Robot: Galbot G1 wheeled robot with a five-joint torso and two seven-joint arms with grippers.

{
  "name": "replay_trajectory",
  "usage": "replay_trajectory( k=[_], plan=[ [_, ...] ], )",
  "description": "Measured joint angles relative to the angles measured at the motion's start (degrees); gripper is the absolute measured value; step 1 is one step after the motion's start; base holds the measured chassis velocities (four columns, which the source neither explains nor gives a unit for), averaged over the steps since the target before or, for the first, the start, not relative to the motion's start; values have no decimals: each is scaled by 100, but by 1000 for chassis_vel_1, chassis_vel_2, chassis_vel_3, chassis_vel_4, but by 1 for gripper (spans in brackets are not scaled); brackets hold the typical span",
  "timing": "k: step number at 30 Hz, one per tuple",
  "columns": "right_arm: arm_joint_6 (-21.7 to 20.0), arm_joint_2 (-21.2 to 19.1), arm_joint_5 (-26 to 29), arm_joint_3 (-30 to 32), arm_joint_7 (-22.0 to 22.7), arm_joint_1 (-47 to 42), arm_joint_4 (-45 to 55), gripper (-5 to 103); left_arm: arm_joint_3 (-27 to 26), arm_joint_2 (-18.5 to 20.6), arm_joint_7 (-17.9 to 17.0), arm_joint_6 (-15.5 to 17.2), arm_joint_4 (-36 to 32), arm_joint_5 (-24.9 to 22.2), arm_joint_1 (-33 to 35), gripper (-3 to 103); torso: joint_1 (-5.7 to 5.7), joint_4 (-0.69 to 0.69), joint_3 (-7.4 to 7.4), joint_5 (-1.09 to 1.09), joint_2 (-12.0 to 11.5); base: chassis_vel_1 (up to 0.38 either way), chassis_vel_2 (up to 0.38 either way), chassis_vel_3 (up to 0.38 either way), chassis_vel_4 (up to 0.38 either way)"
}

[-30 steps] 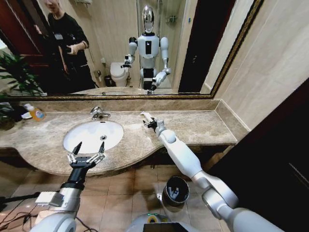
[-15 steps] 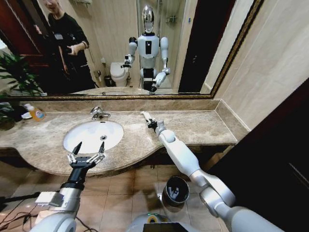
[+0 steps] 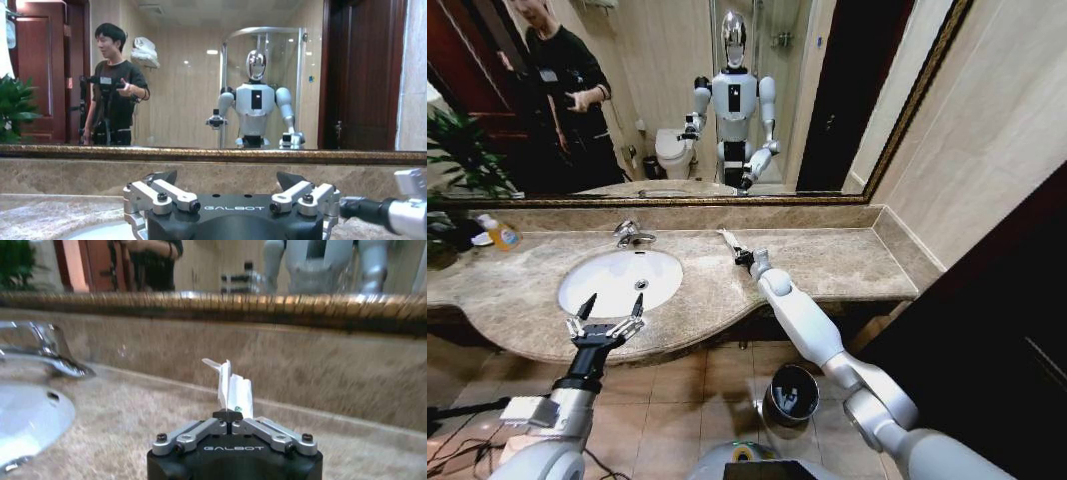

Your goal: Pick up the trash from the sink and place it in the trash bin.

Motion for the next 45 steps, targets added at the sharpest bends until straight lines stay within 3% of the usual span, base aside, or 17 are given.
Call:
replay_trajectory(
  k=[4,7,8,11,12,17,21,24,29,31,32,35,45],
  plan=[
    [-158,-438,282,-10,110,-305,884,0,0,0,0,0,0,0,0,100,0,-1,0,1,0,0,0,0,0],
    [-498,-1021,777,11,331,-654,2031,0,0,0,0,0,0,0,0,100,0,0,0,1,0,0,0,0,0],
    [-498,-1021,777,11,331,-654,2031,0,0,0,0,0,0,0,0,100,0,0,0,1,0,0,0,0,0],
    [-782,-1695,1224,241,452,-1241,3330,0,0,0,-1,0,0,0,0,100,-1,-1,0,2,0,0,0,0,0],
    [-782,-1695,1224,241,452,-1241,3330,0,0,0,-1,0,0,0,0,100,-1,-1,0,2,0,0,0,0,0],
    [-960,-2655,1637,1106,438,-2775,4950,0,0,1,-1,0,0,0,0,100,-1,-2,-1,3,0,0,0,0,0],
    [-911,-3054,1705,1664,417,-3521,5528,0,0,0,-1,0,-1,0,0,100,-2,-1,-1,2,1,0,0,0,0],
    [-788,-3302,1814,2708,264,-4843,6253,0,0,0,1,0,0,0,0,100,-2,-2,-2,2,1,0,0,0,0],
    [-729,-3179,1816,3264,129,-5869,6621,0,0,0,0,0,0,0,0,100,-2,-1,-1,2,1,0,0,0,0],
    [-698,-2851,1569,3686,-215,-6746,6648,0,1,0,0,0,0,0,1,100,-2,-1,-1,1,1,0,0,0,0],
    [-698,-2851,1569,3686,-215,-6746,6648,0,1,0,0,0,0,0,1,100,-2,-1,-1,1,1,0,0,0,0],
    [-480,-2417,987,3947,-798,-7516,6231,0,0,0,0,0,0,0,0,100,-1,-2,-1,0,1,0,0,0,0],
    [215,-1575,-649,3685,-1950,-7557,4455,0,0,0,0,0,0,0,0,100,0,-1,0,1,0,0,0,0,0]
  ],
)
